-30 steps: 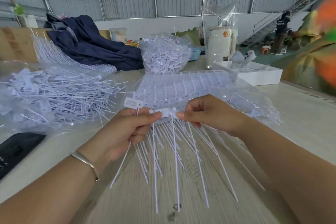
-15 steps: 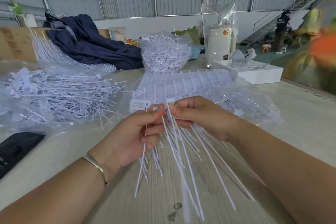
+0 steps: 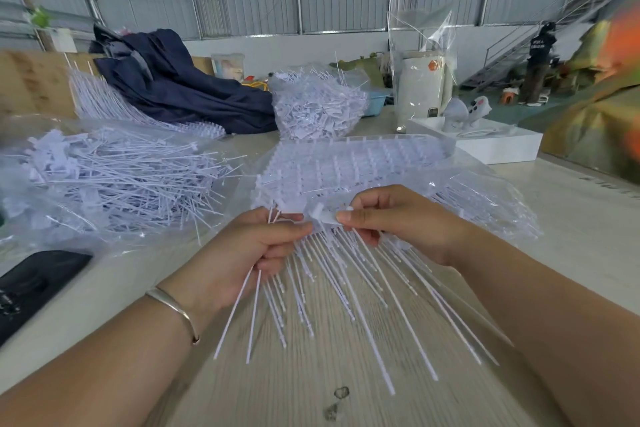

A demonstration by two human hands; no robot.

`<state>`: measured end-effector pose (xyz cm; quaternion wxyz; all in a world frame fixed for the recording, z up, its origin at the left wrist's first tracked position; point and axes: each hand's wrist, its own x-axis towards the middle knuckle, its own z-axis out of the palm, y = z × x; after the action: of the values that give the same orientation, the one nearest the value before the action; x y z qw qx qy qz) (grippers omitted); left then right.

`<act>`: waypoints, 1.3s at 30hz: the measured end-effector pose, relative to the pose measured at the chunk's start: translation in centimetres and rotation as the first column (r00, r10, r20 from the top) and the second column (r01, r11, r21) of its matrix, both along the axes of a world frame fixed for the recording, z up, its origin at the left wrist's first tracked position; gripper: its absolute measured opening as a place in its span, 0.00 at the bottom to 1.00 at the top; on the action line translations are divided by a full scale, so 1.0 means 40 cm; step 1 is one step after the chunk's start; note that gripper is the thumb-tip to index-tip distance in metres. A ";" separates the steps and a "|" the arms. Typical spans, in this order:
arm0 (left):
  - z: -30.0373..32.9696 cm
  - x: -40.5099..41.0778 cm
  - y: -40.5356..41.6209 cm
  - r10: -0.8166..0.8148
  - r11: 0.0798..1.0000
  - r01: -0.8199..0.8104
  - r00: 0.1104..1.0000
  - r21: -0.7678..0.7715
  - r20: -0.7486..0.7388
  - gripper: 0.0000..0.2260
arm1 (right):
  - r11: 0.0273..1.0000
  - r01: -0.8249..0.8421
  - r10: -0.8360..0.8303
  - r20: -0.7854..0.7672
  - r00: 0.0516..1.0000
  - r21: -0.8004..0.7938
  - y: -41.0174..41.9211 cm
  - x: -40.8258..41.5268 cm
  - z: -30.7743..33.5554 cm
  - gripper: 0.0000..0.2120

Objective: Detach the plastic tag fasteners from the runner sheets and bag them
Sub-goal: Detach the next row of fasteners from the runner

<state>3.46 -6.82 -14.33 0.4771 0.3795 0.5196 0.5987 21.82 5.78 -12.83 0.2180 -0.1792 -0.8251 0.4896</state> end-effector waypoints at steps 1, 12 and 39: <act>-0.003 0.001 -0.001 0.034 0.999 -0.036 0.997 -0.032 -0.064 0.09 | 1.000 -0.005 0.005 0.009 1.000 0.002 -0.001 -0.002 -0.004 0.18; -0.011 0.010 0.010 0.133 0.988 -0.132 0.991 -0.085 0.006 0.21 | 0.974 0.104 -0.113 0.035 0.993 0.200 -0.002 -0.011 -0.013 0.20; 0.015 0.007 -0.015 -0.134 0.991 0.134 0.987 0.010 0.090 0.11 | 0.997 0.063 -0.063 0.004 0.998 0.040 0.006 0.007 0.017 0.18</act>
<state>3.72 -7.43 -13.73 0.5385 0.3868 0.4697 0.5829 22.12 6.01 -12.14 0.2346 -0.2022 -0.8291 0.4655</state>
